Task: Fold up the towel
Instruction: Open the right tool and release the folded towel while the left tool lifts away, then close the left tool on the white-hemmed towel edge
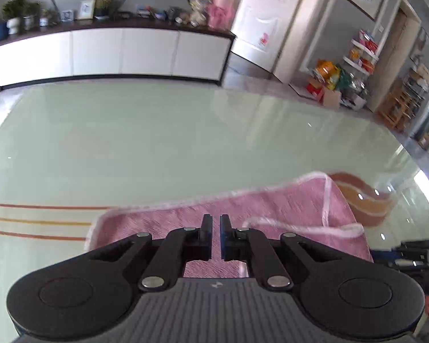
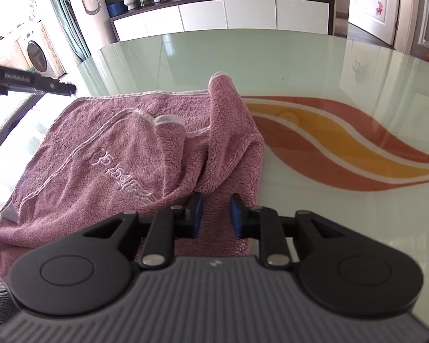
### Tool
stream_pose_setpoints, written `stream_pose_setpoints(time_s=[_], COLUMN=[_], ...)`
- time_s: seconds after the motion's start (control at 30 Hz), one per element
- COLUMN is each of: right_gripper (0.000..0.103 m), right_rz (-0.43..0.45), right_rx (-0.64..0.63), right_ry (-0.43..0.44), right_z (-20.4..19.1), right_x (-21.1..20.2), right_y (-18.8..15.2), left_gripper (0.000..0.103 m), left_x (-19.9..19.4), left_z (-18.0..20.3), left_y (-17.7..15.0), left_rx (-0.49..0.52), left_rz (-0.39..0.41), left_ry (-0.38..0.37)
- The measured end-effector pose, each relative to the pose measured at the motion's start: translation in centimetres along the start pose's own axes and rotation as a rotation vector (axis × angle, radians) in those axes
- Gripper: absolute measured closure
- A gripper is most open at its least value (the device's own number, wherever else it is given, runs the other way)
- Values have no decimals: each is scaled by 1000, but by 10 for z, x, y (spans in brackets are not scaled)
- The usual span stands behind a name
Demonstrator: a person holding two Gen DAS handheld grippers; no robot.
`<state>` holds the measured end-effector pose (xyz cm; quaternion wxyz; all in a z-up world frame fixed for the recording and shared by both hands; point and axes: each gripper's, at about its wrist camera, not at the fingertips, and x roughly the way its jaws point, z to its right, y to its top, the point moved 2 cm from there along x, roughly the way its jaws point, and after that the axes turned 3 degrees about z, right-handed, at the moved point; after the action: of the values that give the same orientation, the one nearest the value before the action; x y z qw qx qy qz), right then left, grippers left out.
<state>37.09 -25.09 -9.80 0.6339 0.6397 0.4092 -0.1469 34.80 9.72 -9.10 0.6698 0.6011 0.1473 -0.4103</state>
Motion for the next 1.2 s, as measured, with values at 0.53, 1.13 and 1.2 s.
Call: stream_pose_setpoints(time_s=[0.53,1.13,1.2], right_gripper=[81,80,80], right_rz=[-2,68,82], right_rx=[-12,11,9], right_ry=[10,11,0], right_z=[1,4,6], right_x=[1,-10,-11], right_y=[0,12,19], left_gripper=[75,97,97], left_x=[54,52,50], left_z=[24,35,35], left_y=[-19,-23,-23], left_rx=[120,71,64], left_rz=[-51,-58,-51], left_ry=[46,-25,-33])
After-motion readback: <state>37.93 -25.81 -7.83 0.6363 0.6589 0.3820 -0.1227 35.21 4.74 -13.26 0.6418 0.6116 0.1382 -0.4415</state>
